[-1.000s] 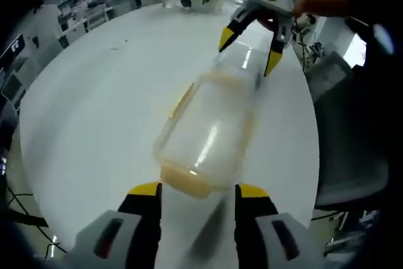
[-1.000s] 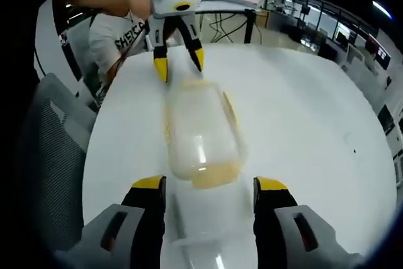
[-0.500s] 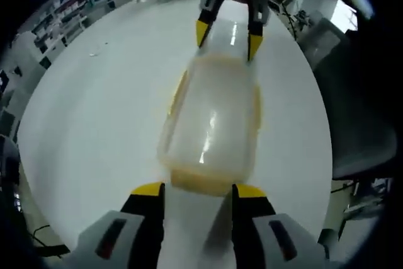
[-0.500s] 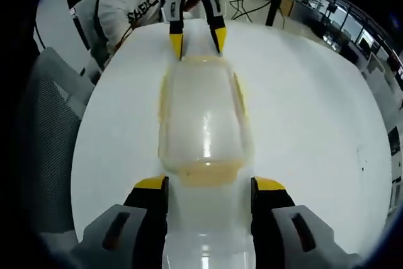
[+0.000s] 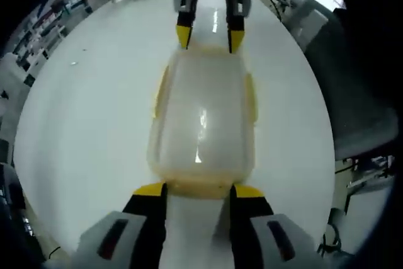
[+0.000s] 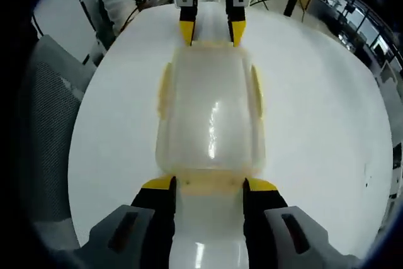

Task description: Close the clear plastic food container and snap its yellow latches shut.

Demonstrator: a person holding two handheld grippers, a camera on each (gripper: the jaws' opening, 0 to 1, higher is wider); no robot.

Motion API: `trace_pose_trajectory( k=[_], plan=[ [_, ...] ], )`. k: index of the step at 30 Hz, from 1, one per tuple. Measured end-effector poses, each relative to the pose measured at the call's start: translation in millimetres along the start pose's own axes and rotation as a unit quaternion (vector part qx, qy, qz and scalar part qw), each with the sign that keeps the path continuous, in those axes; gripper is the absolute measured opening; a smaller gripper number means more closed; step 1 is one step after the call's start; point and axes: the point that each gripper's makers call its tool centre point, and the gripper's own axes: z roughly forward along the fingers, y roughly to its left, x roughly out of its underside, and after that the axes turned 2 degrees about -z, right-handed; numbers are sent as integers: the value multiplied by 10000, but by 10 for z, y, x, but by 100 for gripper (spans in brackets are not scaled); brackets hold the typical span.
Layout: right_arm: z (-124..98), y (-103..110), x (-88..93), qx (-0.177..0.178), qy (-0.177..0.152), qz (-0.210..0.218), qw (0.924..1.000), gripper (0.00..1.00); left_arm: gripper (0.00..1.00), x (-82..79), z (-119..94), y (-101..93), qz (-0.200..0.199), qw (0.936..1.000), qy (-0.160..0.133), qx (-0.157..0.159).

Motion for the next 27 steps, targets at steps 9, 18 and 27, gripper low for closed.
trace_pose_trajectory(
  k=[9,18,27],
  plan=[
    [16,-3,-10,-22,352,18,9994,39,34,-8,20,6,99,9995,285,19],
    [3,0,12,-30,291,43,9996,39,35,-38,23,-2,242,9996,37,164],
    [-51,39,-13,102,115,-137,9998,37,33,-45,4,-97,131,9997,-164,114]
  ],
)
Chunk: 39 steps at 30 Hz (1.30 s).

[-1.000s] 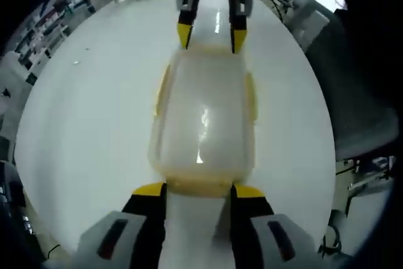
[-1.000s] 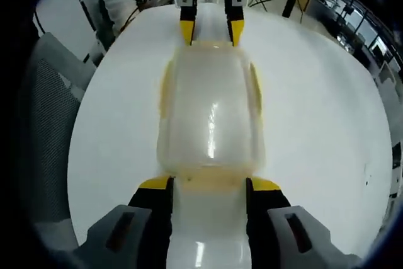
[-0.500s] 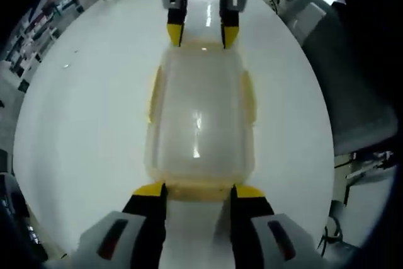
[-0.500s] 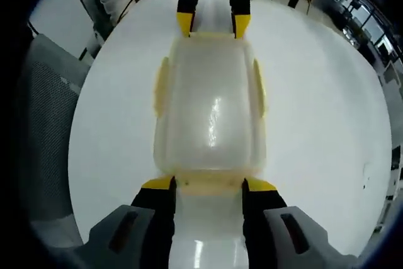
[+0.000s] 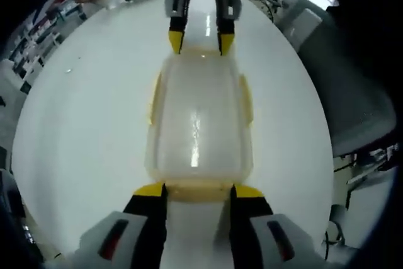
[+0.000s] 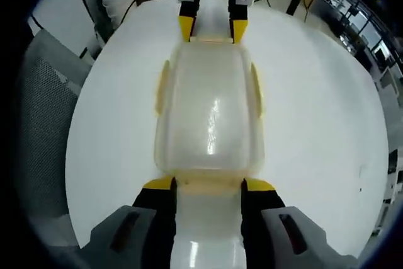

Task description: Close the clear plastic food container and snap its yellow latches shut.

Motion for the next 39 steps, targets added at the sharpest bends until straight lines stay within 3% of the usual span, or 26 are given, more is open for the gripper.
trace_pose_trajectory(
  k=[8,19,26,39],
  plan=[
    [-235,-94,15,86,-130,-82,9998,37,33,-171,-207,63,-105,9999,-105,-59],
    [-636,-44,-43,46,-409,49,9991,37,34,-403,-507,51,-41,9999,48,-83],
    [-719,30,11,-34,-460,-29,9989,37,34,-500,-550,-73,-138,9999,46,-45],
    [-828,18,170,-31,-494,-113,9987,37,34,-690,-518,-79,-236,9997,37,-80]
  ],
)
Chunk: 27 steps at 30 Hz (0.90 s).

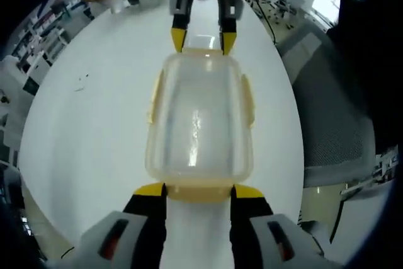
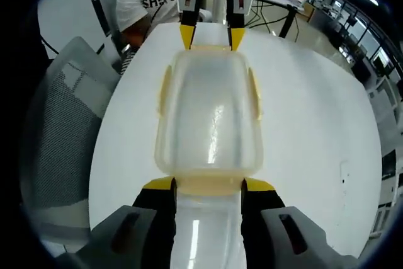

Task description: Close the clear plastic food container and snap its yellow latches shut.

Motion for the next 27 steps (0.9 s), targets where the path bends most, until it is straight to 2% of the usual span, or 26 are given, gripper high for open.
trace_pose_trajectory(
  k=[8,27],
  plan=[
    [-119,10,193,18,68,-80,9999,37,34,-198,75,-38,-86,9999,-99,23],
    [-322,97,689,58,163,-45,9998,37,34,-685,318,-123,-6,9998,-206,66]
  ],
)
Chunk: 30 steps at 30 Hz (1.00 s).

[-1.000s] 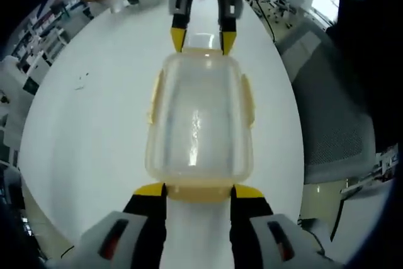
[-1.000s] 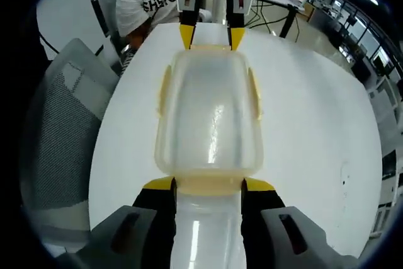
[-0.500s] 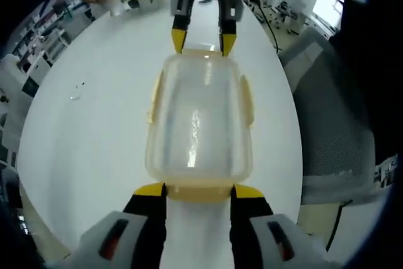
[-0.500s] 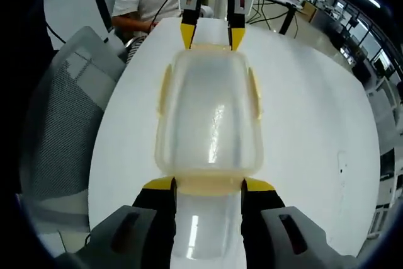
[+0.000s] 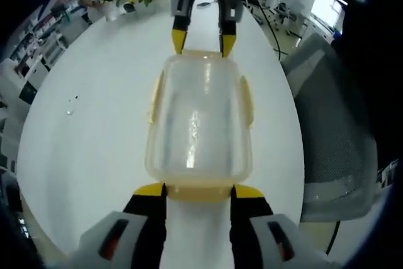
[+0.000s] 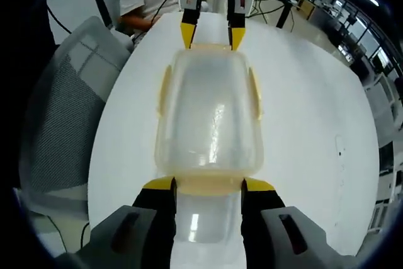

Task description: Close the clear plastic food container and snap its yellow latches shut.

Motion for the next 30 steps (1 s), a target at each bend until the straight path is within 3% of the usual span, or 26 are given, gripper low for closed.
trace_pose_trajectory(
  k=[23,30],
  plan=[
    [-253,96,727,-71,69,33,9999,37,34,-675,368,-99,8,9999,-21,127],
    [-369,110,952,1,45,118,9999,37,34,-913,456,-95,72,9997,-160,192]
  ],
)
